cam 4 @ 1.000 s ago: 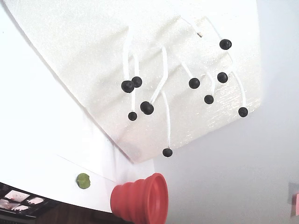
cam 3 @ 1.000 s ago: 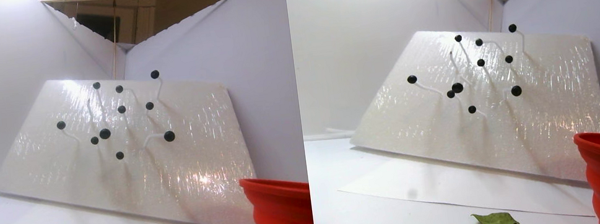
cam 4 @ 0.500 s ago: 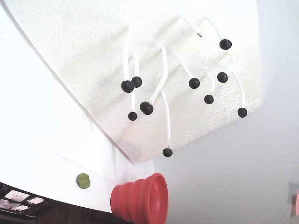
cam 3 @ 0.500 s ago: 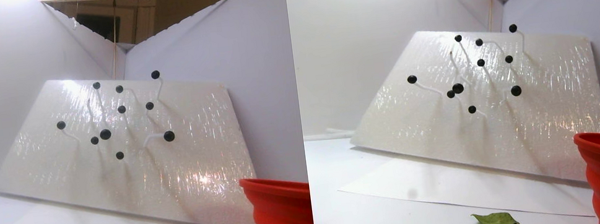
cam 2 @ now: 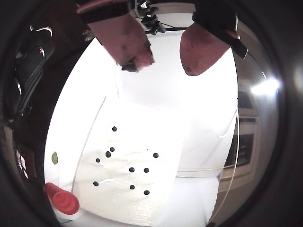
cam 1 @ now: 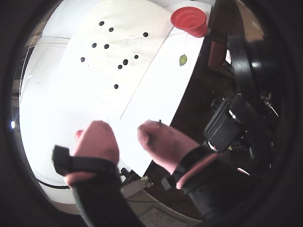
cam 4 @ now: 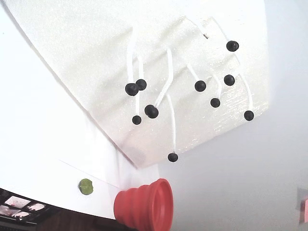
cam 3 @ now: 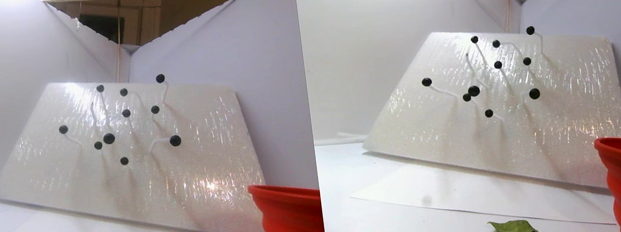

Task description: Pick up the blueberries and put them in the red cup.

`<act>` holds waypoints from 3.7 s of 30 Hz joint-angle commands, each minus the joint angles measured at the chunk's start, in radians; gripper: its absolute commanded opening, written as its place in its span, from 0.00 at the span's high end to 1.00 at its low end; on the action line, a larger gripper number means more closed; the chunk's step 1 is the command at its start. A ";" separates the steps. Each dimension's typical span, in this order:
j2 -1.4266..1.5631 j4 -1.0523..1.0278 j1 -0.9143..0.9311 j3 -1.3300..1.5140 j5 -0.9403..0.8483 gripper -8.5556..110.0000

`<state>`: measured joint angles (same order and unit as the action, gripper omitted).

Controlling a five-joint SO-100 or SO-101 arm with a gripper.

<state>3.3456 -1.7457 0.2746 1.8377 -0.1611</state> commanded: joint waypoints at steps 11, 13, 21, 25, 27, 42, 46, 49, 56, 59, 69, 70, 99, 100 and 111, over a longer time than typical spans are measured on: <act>-0.015 -0.002 -0.017 -0.003 -0.012 0.83; -0.015 -0.002 -0.029 -0.003 -0.015 0.82; -0.015 0.003 -0.012 -0.003 -0.017 0.84; -0.017 0.000 0.018 -0.014 -0.026 0.84; -0.017 0.002 -0.060 -0.015 -0.023 0.84; -0.017 0.021 -0.192 -0.064 -0.072 0.83; -0.143 0.067 -0.207 -0.229 -0.152 0.84; -0.097 0.100 -0.209 -0.109 -0.245 0.83; -0.146 0.077 -0.183 -0.091 -0.391 0.83; -0.169 0.140 -0.173 0.017 -0.476 0.82; -0.236 0.173 -0.152 0.086 -0.710 0.81; -0.241 0.189 -0.160 0.103 -0.729 0.81; -0.502 0.563 -0.061 0.278 -1.293 0.81; -0.500 0.575 -0.052 0.288 -1.305 0.80; -0.515 0.699 -0.048 0.388 -1.393 0.80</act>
<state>2.8302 -1.1014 0.2148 2.2396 -1.5340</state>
